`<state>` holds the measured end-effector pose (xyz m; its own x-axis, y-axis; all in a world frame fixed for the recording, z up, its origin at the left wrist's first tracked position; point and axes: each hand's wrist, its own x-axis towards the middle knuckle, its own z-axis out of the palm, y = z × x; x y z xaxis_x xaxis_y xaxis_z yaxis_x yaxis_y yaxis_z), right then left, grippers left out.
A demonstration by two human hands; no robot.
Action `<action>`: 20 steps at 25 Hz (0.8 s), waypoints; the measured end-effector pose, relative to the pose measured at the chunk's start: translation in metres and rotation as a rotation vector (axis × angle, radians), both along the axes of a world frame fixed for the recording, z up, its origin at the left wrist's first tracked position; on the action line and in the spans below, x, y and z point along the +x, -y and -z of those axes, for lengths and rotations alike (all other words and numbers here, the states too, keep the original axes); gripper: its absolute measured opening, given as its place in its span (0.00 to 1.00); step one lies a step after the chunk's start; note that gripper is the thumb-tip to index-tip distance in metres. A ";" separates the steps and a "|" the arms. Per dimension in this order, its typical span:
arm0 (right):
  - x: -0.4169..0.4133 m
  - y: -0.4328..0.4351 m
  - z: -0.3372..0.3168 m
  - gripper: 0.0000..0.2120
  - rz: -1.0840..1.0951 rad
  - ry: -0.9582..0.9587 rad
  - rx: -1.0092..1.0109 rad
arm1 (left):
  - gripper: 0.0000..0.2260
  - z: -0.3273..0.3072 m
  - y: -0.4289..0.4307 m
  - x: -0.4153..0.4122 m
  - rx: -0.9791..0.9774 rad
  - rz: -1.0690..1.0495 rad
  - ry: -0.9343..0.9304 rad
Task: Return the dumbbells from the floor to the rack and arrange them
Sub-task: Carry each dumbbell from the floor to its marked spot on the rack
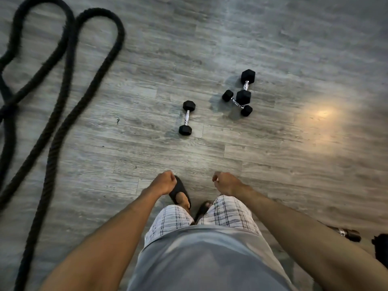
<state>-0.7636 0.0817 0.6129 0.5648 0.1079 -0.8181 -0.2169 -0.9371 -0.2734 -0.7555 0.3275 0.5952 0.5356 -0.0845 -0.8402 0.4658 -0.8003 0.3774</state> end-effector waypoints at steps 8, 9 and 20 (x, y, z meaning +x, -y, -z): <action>0.149 0.015 0.045 0.11 -0.055 -0.038 0.060 | 0.10 0.036 0.033 0.105 0.009 -0.038 -0.088; 0.171 0.017 0.053 0.11 -0.091 -0.041 0.067 | 0.10 0.043 0.041 0.120 0.008 -0.056 -0.102; 0.368 0.020 0.283 0.11 -0.019 -0.161 0.080 | 0.12 0.247 0.128 0.285 0.052 -0.277 -0.136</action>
